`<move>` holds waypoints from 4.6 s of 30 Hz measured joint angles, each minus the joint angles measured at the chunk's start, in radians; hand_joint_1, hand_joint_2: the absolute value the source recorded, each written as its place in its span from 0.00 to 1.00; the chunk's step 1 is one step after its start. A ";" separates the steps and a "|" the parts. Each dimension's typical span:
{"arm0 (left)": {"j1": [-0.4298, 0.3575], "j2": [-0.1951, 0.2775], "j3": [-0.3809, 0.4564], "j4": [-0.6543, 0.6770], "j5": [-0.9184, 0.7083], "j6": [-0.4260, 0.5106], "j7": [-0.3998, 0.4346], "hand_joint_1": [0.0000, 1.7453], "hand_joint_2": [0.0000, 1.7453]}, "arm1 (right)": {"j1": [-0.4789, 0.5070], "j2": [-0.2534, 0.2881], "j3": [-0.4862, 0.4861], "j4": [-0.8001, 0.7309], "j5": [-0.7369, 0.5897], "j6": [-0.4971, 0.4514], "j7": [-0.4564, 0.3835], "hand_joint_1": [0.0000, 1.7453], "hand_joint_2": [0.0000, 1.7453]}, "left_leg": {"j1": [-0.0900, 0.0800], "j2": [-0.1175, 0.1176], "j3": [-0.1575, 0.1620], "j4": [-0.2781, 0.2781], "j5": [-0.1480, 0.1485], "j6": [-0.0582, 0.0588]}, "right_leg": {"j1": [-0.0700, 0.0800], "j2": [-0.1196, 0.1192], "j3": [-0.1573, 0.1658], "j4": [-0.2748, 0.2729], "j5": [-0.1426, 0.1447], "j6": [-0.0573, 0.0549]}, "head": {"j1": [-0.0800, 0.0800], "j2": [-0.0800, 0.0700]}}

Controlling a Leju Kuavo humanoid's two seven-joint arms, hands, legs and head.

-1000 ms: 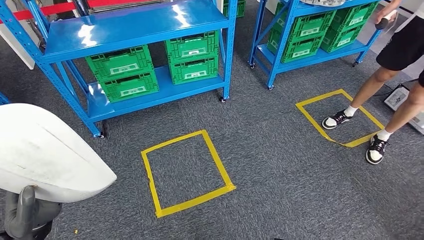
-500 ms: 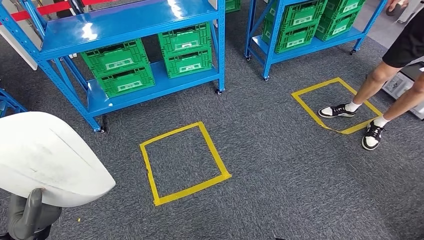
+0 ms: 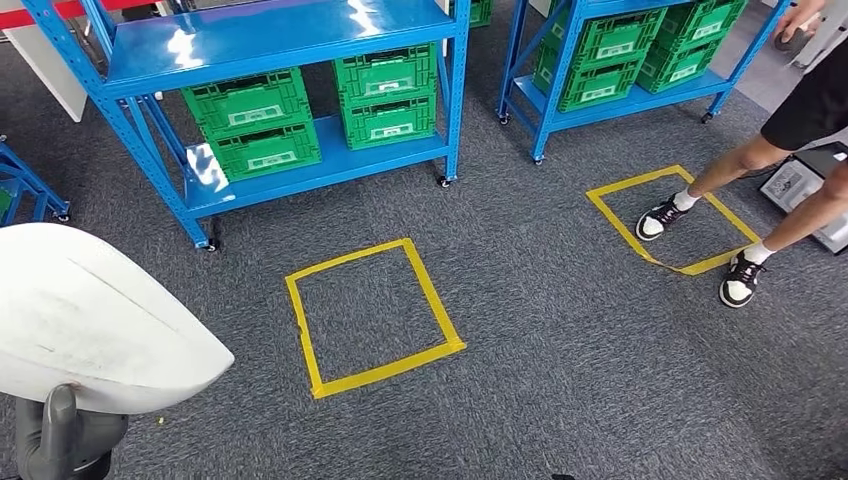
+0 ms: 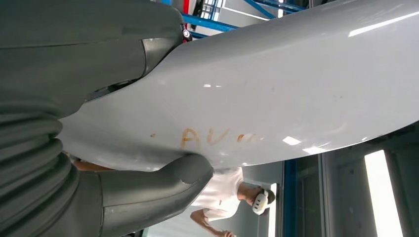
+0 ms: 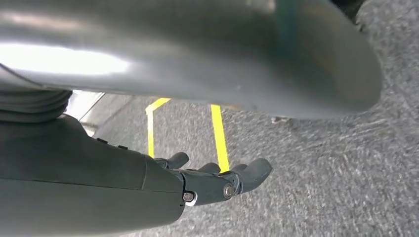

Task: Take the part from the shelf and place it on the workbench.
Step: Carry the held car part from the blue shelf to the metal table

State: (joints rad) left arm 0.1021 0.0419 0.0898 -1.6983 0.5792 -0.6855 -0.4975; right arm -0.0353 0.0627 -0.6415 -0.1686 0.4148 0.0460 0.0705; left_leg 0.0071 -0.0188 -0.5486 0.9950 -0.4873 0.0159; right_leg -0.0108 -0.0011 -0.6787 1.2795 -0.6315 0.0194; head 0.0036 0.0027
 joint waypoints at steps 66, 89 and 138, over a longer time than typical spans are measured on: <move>0.172 -0.007 0.054 -0.149 -0.057 0.062 -0.066 1.00 1.00 | 0.032 -0.033 0.022 0.000 0.090 0.102 -0.079 0.00 0.00 | 0.001 -0.084 -0.022 0.031 0.003 -0.015 | -0.006 0.057 0.107 -0.188 0.098 -0.017 | -0.004 0.000; 0.111 -0.070 0.118 -0.140 -0.045 -0.001 0.009 1.00 1.00 | 0.012 -0.031 0.001 0.000 0.029 0.060 0.041 0.00 0.00 | 0.008 0.023 -0.016 0.015 0.009 -0.019 | -0.009 -0.048 0.123 -0.160 0.034 -0.002 | -0.006 0.000; 0.085 0.065 0.255 -0.132 -0.002 0.090 0.105 1.00 1.00 | 0.001 0.078 -0.044 0.000 0.034 0.072 -0.071 0.00 0.00 | 0.012 0.008 -0.158 0.276 -0.108 -0.080 | 0.011 -0.050 0.143 -0.279 0.130 -0.075 | -0.004 0.000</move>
State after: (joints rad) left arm 0.1872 0.1068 0.3445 -1.8308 0.5769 -0.5956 -0.3926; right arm -0.0344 0.1411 -0.6855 -0.1682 0.4488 0.1176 -0.0004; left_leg 0.0189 -0.0107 -0.7069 1.2709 -0.5955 -0.0640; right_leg 0.0007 -0.0511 -0.5361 1.0002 -0.5019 -0.0561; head -0.0002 0.0027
